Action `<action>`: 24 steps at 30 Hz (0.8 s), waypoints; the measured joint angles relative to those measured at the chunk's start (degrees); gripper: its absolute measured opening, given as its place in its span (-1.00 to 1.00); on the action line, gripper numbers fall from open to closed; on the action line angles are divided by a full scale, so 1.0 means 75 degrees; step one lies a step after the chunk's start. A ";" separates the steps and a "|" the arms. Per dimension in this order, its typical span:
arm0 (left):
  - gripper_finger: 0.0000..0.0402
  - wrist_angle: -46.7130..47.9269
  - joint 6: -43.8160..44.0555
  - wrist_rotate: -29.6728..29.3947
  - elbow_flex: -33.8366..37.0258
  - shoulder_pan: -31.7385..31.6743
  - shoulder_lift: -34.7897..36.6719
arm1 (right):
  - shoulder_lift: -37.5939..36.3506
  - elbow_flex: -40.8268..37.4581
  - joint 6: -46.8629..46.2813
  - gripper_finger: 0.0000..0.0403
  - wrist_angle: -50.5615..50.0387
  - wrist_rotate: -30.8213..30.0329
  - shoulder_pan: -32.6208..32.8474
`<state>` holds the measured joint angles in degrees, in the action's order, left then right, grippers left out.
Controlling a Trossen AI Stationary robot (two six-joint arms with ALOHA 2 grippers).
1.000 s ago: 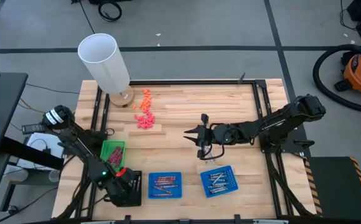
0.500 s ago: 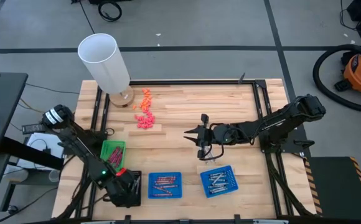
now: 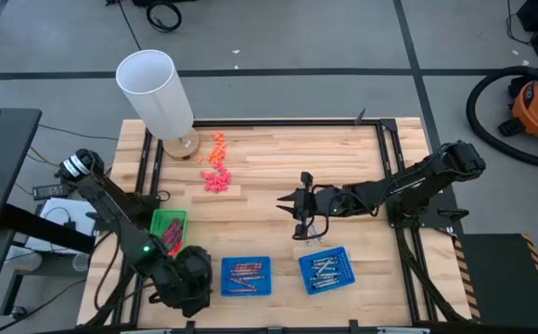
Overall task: Sort crayons
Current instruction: Put the white crayon into the black basket
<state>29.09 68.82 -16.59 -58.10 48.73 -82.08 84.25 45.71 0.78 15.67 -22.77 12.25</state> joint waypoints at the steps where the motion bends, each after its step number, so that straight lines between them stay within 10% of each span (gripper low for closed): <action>1: -0.38 0.0004 -0.0450 -0.0241 -0.0042 -0.0087 0.0000 | 0.0000 0.0000 -0.0130 -0.54 -0.0097 0.0001 0.0004; 11: -0.38 -0.0041 -0.3505 -0.2960 0.0065 -0.1253 -0.0004 | 0.0000 0.0000 -0.1660 -0.54 -0.1454 -0.0333 0.0260; 24: -0.37 -0.1994 -0.5025 -0.3127 0.1214 -0.2909 -0.0003 | 0.0000 0.0000 -0.4394 -0.54 -0.3992 -0.0500 0.0342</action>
<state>14.13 31.14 -40.05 -49.00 26.92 -82.11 84.25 45.71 -32.18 -14.28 -26.52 14.82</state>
